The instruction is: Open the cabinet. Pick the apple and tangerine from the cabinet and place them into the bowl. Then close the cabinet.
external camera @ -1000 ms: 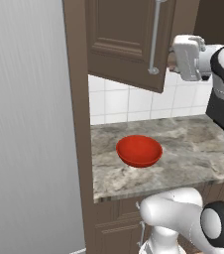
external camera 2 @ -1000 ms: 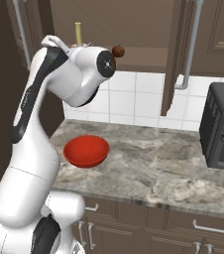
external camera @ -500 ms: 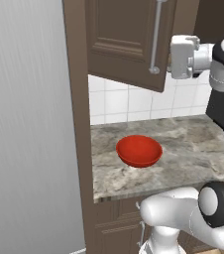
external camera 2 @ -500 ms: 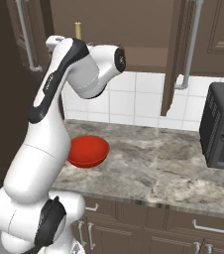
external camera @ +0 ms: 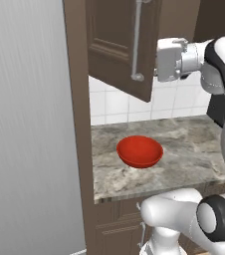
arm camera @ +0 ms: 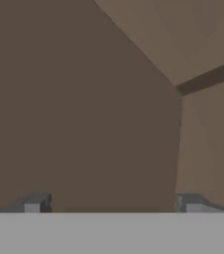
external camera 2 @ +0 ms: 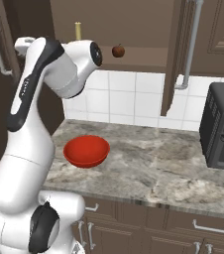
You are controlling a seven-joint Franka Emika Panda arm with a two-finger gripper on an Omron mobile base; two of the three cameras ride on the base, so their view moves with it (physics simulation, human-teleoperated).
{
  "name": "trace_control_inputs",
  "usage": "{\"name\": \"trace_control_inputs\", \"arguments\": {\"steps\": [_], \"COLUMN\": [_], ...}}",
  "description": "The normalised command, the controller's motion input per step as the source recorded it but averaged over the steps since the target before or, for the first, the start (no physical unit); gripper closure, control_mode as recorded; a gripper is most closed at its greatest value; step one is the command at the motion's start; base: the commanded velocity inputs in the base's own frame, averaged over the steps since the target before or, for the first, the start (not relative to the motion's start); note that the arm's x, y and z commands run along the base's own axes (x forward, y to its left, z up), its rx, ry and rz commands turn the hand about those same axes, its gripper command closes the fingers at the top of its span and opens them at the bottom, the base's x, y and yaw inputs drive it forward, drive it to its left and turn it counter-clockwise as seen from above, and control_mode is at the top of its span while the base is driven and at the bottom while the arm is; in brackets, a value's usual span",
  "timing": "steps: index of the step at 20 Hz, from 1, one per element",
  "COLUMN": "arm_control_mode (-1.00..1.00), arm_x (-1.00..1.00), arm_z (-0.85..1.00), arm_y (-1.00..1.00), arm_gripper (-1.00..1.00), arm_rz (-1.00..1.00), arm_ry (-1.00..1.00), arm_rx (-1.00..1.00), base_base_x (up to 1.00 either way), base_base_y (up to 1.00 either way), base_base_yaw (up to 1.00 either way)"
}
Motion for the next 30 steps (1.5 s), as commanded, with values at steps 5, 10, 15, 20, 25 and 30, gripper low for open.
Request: {"name": "trace_control_inputs", "arguments": {"steps": [5, 10, 15, 20, 25, 30], "arm_control_mode": [-1.00, -1.00, -1.00, -1.00, -1.00, -1.00], "arm_x": [-0.03, 0.09, -0.01, -0.11, -0.26, -0.30], "arm_z": [-0.02, -0.03, 0.22, 0.19, 0.17, 0.12], "arm_y": [0.92, 0.18, -0.91, -0.80, -0.18, 0.25], "arm_gripper": [-1.00, -1.00, -1.00, -1.00, -1.00, -1.00], "arm_rz": [0.00, 0.00, 0.02, 0.00, -0.01, -0.21], "arm_ry": [0.00, 0.05, -0.05, -0.10, -0.07, -0.04], "arm_rx": [0.00, 0.08, 0.23, 0.01, -0.10, -0.34], "base_base_x": [0.00, 0.00, 0.00, 0.00, 0.00, 0.00], "base_base_y": [0.00, 0.00, 0.00, 0.00, 0.00, 0.00], "base_base_yaw": [0.00, 0.00, 0.00, 0.00, 0.00, 0.00]}}
